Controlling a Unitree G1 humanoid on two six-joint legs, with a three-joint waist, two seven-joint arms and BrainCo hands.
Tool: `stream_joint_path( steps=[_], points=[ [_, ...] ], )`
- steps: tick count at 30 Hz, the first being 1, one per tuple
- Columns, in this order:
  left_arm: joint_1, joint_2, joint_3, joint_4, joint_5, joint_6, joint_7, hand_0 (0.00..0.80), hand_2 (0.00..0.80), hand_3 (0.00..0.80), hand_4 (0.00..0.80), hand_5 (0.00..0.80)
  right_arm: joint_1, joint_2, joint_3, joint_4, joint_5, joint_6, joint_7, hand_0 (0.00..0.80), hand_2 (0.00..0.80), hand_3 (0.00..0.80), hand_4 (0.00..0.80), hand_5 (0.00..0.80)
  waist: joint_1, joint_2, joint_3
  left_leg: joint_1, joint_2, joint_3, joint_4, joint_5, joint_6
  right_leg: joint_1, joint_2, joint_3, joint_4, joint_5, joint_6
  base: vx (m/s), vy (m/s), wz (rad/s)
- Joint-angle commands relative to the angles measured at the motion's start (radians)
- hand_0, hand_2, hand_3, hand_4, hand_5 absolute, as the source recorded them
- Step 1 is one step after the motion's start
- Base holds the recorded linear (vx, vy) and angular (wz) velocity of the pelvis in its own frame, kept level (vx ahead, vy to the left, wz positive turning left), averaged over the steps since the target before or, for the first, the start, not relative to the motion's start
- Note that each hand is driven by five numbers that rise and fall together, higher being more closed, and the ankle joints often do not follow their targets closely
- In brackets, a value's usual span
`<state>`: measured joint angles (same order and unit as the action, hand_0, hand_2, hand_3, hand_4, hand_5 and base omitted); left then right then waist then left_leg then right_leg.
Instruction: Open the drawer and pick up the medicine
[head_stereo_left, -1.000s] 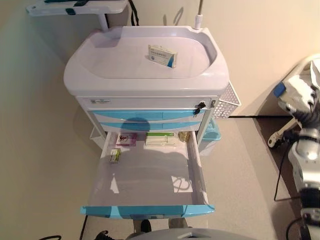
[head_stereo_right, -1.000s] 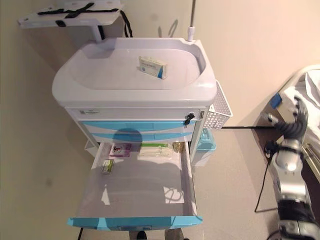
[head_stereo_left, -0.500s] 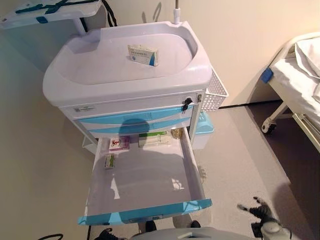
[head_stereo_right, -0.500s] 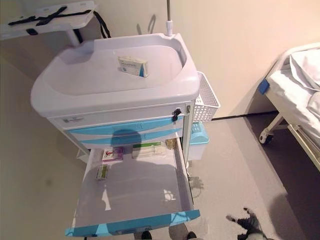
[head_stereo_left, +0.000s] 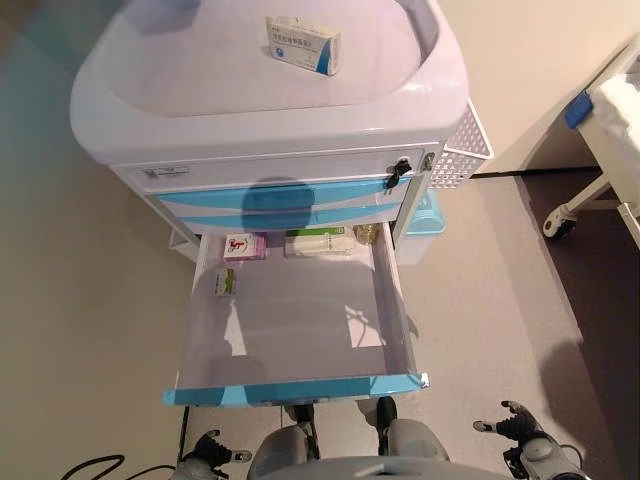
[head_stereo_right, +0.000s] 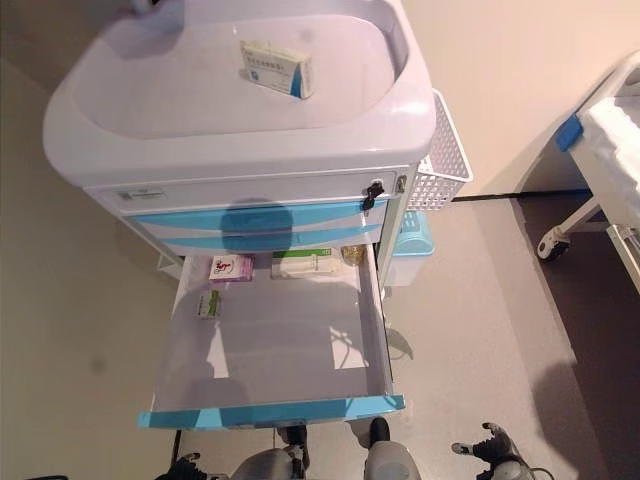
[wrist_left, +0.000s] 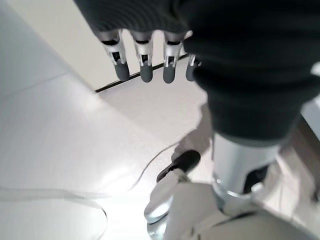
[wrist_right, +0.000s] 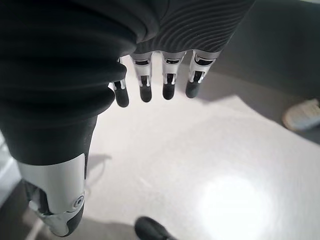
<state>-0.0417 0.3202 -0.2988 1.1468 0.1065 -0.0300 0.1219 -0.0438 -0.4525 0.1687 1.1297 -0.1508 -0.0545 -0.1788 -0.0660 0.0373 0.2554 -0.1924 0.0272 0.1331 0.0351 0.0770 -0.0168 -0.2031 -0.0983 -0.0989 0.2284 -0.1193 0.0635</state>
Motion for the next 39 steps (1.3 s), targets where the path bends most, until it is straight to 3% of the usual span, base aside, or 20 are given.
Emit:
stream_joint_path(
  steps=[1,2,3,4,5,6,7,8,16,21,24,27,30,32,33,39],
  points=[
    [-0.008,0.053,-0.030,-0.073,0.085,-0.017,0.003,0.000,0.000,0.000,0.000,0.000,-0.013,-0.032,0.042,-0.033,-0.013,-0.019,-0.007,0.000,0.000,0.000,0.000,0.000,0.000,-0.042,0.005,-0.037,-0.039,-0.019,0.107,-0.094,0.026,-0.065,-0.032,0.027,-0.054,0.159,0.033,-0.107,0.041,-0.02],
    [-0.008,0.109,-0.111,-0.177,0.157,-0.025,-0.044,0.000,0.000,0.000,0.000,0.000,-0.030,-0.052,0.066,-0.040,-0.024,-0.022,0.001,0.000,0.000,0.000,0.000,0.000,-0.003,-0.036,0.024,-0.056,-0.036,-0.013,0.126,-0.104,0.029,-0.091,-0.027,0.038,-0.035,0.157,0.033,-0.059,0.032,-0.01],
    [-0.008,0.110,-0.111,-0.179,0.157,-0.025,-0.045,0.000,0.000,0.000,0.000,0.000,-0.031,-0.052,0.066,-0.039,-0.024,-0.022,0.001,0.000,0.000,0.000,0.000,0.000,-0.002,-0.037,0.019,-0.062,-0.036,-0.012,0.125,-0.100,0.030,-0.097,-0.028,0.040,-0.037,0.161,0.033,-0.100,0.048,-0.13],
    [-0.011,0.188,-0.158,-0.346,0.194,-0.026,-0.096,0.000,0.000,0.000,0.000,0.000,-0.039,-0.066,0.085,-0.040,-0.031,-0.023,0.013,0.000,0.000,0.000,0.000,0.000,0.000,-0.034,0.028,-0.086,-0.039,-0.012,0.143,-0.104,0.035,-0.119,-0.029,0.047,-0.026,0.161,0.033,-0.039,0.016,-0.16],
    [-0.010,0.188,-0.158,-0.346,0.194,-0.026,-0.097,0.000,0.000,0.000,0.000,0.000,-0.038,-0.066,0.085,-0.040,-0.031,-0.023,0.013,0.000,0.000,0.000,0.000,0.000,0.000,-0.033,0.029,-0.084,-0.038,-0.012,0.145,-0.109,0.035,-0.117,-0.028,0.047,-0.022,0.157,0.033,-0.063,0.030,-0.18],
    [0.003,0.257,-0.143,-0.491,0.163,-0.030,-0.145,0.000,0.000,0.000,0.000,0.000,-0.025,-0.074,0.087,-0.045,-0.036,-0.021,0.033,0.000,0.000,0.000,0.000,0.000,0.002,-0.025,0.036,-0.103,-0.044,-0.019,0.158,-0.110,0.039,-0.134,-0.034,0.047,-0.009,0.153,0.033,-0.022,0.014,-0.07],
    [0.006,0.260,-0.141,-0.494,0.162,-0.028,-0.147,0.000,0.000,0.000,0.000,0.000,-0.025,-0.073,0.087,-0.045,-0.036,-0.021,0.033,0.000,0.000,0.000,0.000,0.000,0.002,-0.026,0.035,-0.105,-0.044,-0.020,0.159,-0.111,0.039,-0.135,-0.034,0.046,-0.008,0.153,0.033,-0.046,0.026,0.01],
    [0.021,0.317,-0.112,-0.619,0.094,-0.034,-0.187,0.000,0.000,0.000,0.000,0.000,-0.012,-0.082,0.089,-0.065,-0.045,-0.016,0.058,0.000,0.000,0.000,0.000,0.000,0.001,-0.021,0.038,-0.123,-0.050,-0.027,0.171,-0.112,0.041,-0.150,-0.040,0.043,0.002,0.150,0.032,-0.015,0.013,0.08],
    [-0.045,0.419,-0.060,-0.856,0.076,-0.017,-0.208,0.000,0.000,0.000,0.000,0.000,-0.001,-0.086,0.107,-0.069,-0.072,-0.003,0.100,0.000,0.000,0.000,0.000,0.000,-0.010,-0.023,0.046,-0.188,-0.059,-0.027,0.215,-0.127,0.046,-0.219,-0.053,0.047,0.039,0.144,0.028,-0.025,0.025,0.08],
    [-0.127,0.387,-0.036,-0.832,0.148,0.003,-0.148,0.000,0.000,0.000,0.000,0.000,-0.001,-0.065,0.099,-0.065,-0.070,-0.001,0.098,0.000,0.000,0.000,0.000,0.000,-0.011,-0.032,0.050,-0.212,-0.057,-0.020,0.239,-0.139,0.048,-0.246,-0.054,0.056,0.057,0.141,0.026,0.000,0.000,0.00],
    [-0.219,0.330,-0.045,-0.731,0.208,0.022,-0.080,0.000,0.000,0.000,0.000,0.000,-0.012,-0.050,0.106,-0.055,-0.066,-0.001,0.094,0.000,0.000,0.000,0.000,0.000,-0.020,-0.043,0.055,-0.226,-0.054,-0.010,0.255,-0.148,0.051,-0.268,-0.052,0.071,0.070,0.139,0.024,-0.006,0.037,-0.02],
    [-0.310,0.319,-0.076,-0.645,0.246,0.041,-0.048,0.000,0.000,0.000,0.000,0.000,-0.018,-0.054,0.108,-0.060,-0.061,-0.003,0.087,0.000,0.000,0.000,0.000,0.000,-0.029,-0.054,0.061,-0.239,-0.048,0.007,0.274,-0.157,0.055,-0.285,-0.047,0.090,0.075,0.141,0.026,0.003,0.047,-0.14],
    [-0.447,0.287,-0.127,-0.462,0.268,0.060,0.003,0.000,0.000,0.000,0.000,0.000,-0.028,-0.059,0.125,-0.064,-0.051,-0.007,0.081,0.000,0.000,0.000,0.000,0.000,-0.048,-0.072,0.070,-0.251,-0.040,0.026,0.288,-0.165,0.059,-0.304,-0.042,0.111,0.076,0.148,0.030,0.006,0.042,-0.23],
    [-0.450,0.286,-0.129,-0.460,0.268,0.059,0.004,0.000,0.000,0.000,0.000,0.000,-0.028,-0.059,0.124,-0.064,-0.051,-0.007,0.081,0.000,0.000,0.000,0.000,0.000,-0.046,-0.072,0.070,-0.252,-0.040,0.026,0.288,-0.165,0.059,-0.305,-0.042,0.111,0.076,0.148,0.030,0.007,0.021,-0.16],
    [-0.552,0.291,-0.163,-0.371,0.275,0.077,0.028,0.000,0.000,0.000,0.000,0.000,-0.033,-0.064,0.136,-0.070,-0.040,-0.012,0.075,0.000,0.000,0.000,0.000,0.000,-0.061,-0.085,0.073,-0.263,-0.035,0.037,0.294,-0.169,0.062,-0.318,-0.036,0.121,0.072,0.154,0.033,0.012,0.038,-0.16],
    [-0.660,0.315,-0.189,-0.277,0.251,0.079,0.051,0.000,0.000,0.000,0.000,0.000,-0.033,-0.063,0.156,-0.062,-0.033,-0.019,0.072,0.000,0.000,0.000,0.000,0.000,-0.077,-0.102,0.077,-0.274,-0.028,0.055,0.294,-0.172,0.063,-0.329,-0.028,0.138,0.051,0.171,0.040,0.018,0.023,-0.16]
  ],
)
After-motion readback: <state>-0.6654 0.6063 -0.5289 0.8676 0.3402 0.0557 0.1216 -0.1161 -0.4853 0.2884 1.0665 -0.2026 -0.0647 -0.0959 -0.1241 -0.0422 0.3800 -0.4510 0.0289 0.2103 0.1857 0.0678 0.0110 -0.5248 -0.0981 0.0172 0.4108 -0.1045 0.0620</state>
